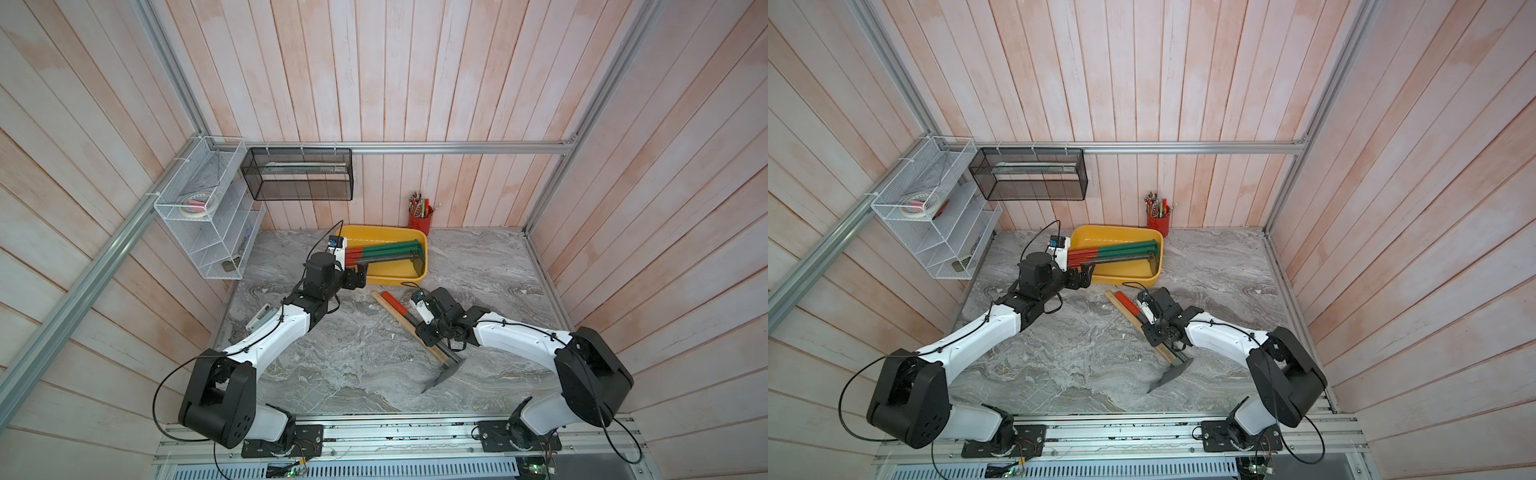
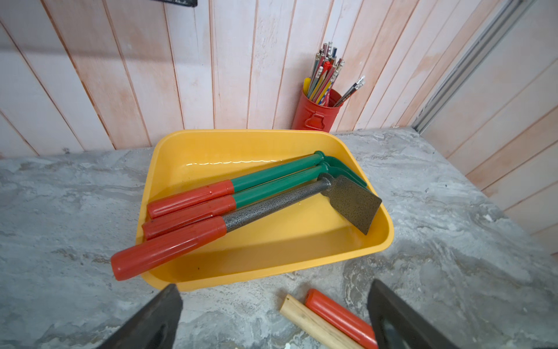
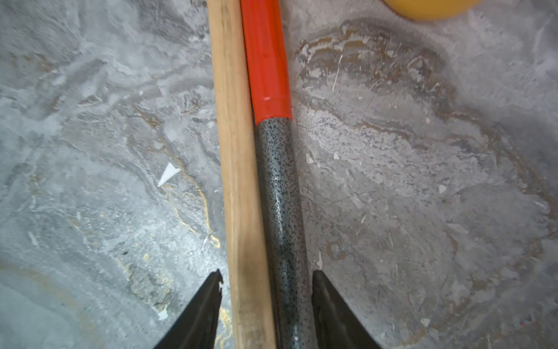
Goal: Put the small hoe into the storage box
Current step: Pick up the hoe from the center of the board.
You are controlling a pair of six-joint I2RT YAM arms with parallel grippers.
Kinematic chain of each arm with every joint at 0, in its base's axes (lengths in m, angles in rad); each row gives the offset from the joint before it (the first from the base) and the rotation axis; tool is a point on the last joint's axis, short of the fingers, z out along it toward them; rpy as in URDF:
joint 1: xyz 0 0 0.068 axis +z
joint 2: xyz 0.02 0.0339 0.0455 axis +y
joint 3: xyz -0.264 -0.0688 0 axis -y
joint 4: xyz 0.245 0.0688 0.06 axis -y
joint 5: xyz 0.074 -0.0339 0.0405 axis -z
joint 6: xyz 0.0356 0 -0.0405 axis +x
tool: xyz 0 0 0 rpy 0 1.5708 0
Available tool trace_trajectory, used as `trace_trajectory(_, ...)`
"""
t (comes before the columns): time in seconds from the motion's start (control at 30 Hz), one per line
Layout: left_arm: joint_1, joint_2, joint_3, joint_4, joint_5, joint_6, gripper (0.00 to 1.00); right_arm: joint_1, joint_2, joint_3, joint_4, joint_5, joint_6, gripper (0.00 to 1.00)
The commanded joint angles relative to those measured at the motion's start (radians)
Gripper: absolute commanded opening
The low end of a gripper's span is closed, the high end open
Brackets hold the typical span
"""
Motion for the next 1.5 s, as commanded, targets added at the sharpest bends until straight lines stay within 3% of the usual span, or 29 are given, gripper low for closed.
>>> trace_trajectory(0.0,-0.002,-0.036,-0.006,0.013,-0.01,0.019,1.0,-0.005,0.044,-0.004,0.018,0.061,0.014,0.5)
trace_trajectory(0.67,0.0,-0.036,0.017,-0.026,-0.012,0.043,1.0,-0.039,0.139,0.041,0.008,0.041,0.019,0.43)
trace_trajectory(0.93,0.004,-0.037,-0.002,-0.014,0.001,0.044,1.0,-0.032,0.235,0.096,-0.021,0.038,0.049,0.36)
trace_trajectory(1.0,0.011,-0.03,-0.008,-0.013,0.024,0.038,1.0,-0.031,0.239,0.093,-0.012,0.045,0.064,0.32)
trace_trajectory(1.23,0.012,0.014,0.014,-0.025,0.076,0.029,1.0,-0.031,0.16,0.057,-0.002,0.022,0.056,0.04)
trace_trajectory(1.47,0.01,0.025,0.005,0.006,0.131,0.012,1.0,-0.04,-0.002,0.041,-0.049,-0.025,-0.029,0.0)
